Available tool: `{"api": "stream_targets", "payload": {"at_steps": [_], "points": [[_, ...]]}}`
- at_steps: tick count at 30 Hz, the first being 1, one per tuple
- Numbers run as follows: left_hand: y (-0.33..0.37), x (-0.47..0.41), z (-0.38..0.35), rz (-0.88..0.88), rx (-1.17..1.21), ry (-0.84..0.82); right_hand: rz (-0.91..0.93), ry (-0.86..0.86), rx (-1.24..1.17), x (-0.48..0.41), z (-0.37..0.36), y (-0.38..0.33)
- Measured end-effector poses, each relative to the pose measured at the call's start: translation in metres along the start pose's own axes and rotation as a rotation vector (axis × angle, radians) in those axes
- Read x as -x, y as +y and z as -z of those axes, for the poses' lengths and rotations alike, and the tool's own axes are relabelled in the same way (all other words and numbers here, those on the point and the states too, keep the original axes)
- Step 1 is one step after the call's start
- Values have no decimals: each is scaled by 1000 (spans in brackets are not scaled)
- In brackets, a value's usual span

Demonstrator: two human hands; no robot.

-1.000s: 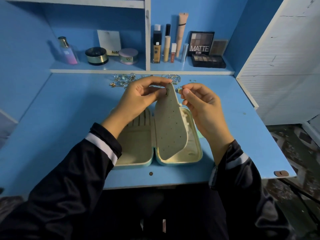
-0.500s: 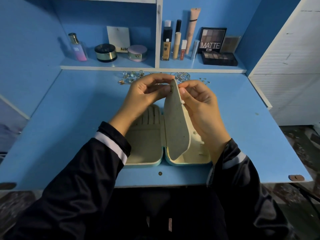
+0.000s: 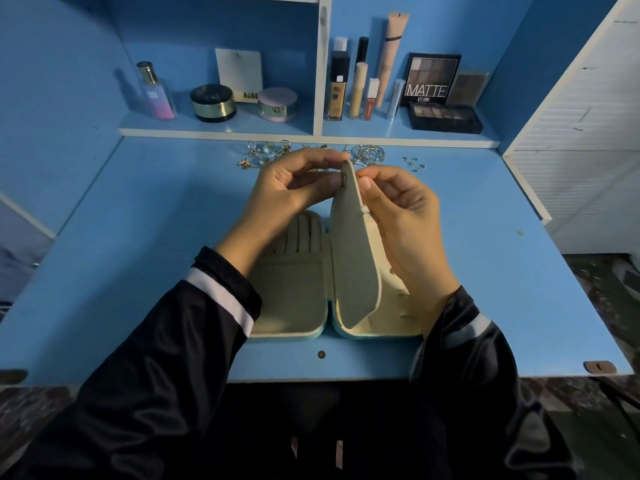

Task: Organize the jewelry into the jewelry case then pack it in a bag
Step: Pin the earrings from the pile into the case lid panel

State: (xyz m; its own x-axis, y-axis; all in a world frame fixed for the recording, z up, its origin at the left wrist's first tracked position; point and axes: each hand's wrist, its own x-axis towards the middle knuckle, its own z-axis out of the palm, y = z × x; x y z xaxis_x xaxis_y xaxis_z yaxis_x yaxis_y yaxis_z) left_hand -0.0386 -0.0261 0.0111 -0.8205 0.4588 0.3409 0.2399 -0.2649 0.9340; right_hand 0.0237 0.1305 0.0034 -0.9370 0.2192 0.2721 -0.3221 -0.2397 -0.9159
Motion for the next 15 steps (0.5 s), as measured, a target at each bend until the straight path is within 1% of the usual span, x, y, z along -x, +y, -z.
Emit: {"api": "stream_targets", "payload": {"at_steps": [5,15], "points": [[0,0,0,-3,4,1,21,9,52,1,-3,-2],[0,1,0,-21,-6,0,129,-14,266,2,-4,-10]]}}
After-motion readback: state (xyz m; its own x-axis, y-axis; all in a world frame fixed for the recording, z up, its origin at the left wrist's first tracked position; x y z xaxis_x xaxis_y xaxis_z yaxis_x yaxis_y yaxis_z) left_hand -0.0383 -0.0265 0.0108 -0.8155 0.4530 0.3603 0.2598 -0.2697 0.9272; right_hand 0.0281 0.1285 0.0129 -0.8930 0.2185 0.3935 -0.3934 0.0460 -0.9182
